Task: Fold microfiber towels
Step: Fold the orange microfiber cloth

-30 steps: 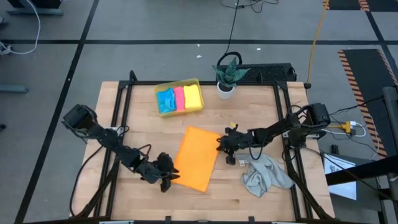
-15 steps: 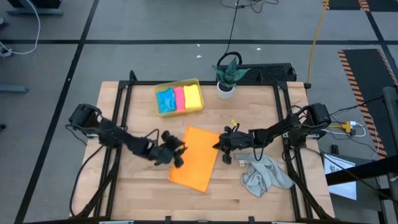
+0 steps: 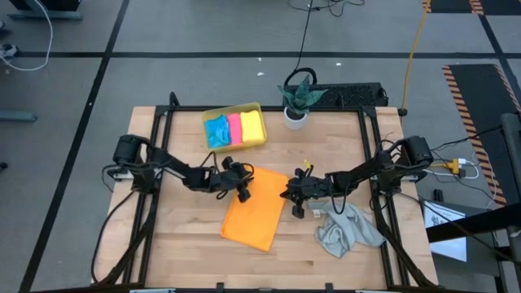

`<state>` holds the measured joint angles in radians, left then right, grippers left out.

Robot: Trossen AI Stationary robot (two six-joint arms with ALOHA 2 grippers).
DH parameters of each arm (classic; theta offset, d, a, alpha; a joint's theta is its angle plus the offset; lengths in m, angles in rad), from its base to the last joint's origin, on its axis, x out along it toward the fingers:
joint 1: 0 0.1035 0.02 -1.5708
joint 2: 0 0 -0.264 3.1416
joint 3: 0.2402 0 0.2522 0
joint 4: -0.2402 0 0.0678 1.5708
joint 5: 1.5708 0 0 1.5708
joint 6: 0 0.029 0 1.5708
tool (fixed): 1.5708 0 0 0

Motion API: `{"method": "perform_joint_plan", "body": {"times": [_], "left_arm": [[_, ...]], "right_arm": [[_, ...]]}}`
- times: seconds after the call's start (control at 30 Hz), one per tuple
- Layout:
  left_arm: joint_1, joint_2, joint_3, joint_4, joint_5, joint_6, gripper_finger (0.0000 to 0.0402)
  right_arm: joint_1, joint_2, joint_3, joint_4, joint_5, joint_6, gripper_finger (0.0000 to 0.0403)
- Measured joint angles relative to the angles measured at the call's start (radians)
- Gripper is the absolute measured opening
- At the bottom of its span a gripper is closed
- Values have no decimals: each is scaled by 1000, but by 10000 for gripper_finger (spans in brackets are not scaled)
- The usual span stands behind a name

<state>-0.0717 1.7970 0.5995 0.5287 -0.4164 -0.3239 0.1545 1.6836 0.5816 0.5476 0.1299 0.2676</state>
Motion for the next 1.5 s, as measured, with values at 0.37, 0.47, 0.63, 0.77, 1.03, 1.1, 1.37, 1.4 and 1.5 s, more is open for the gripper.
{"method": "perform_joint_plan", "body": {"times": [0.37, 0.47, 0.63, 0.77, 1.03, 1.1, 1.37, 1.4, 1.5], "left_arm": [[-80, 5, 4, -163, -37, -210, 119], [-159, 0, 2, -176, -75, -278, 119], [-263, -17, -2, -206, -200, -337, 119], [-283, -52, -3, -234, -316, -355, 119], [-257, -85, -1, -254, -424, -404, 119], [-255, -75, -1, -195, -390, -342, 119], [-229, -31, 0, -33, -158, -130, 120], [-220, -25, 0, -46, -155, -131, 120], [-186, -3, 0, -115, -154, -166, 120]], "right_arm": [[-7, 0, 0, -82, 33, -11, 0], [-10, 0, 0, -89, 69, -19, 0], [-18, 0, 0, -52, 78, -10, 0], [-15, 0, 0, -28, 76, 12, 0], [-15, 3, 0, -2, 75, 13, 0], [-13, 13, 0, 21, 51, 12, 0], [-2, 163, 1, 210, -48, 17, 0], [-7, 173, 1, 215, -40, 19, 0], [-22, 180, 2, 208, -3, 19, 0]]}}
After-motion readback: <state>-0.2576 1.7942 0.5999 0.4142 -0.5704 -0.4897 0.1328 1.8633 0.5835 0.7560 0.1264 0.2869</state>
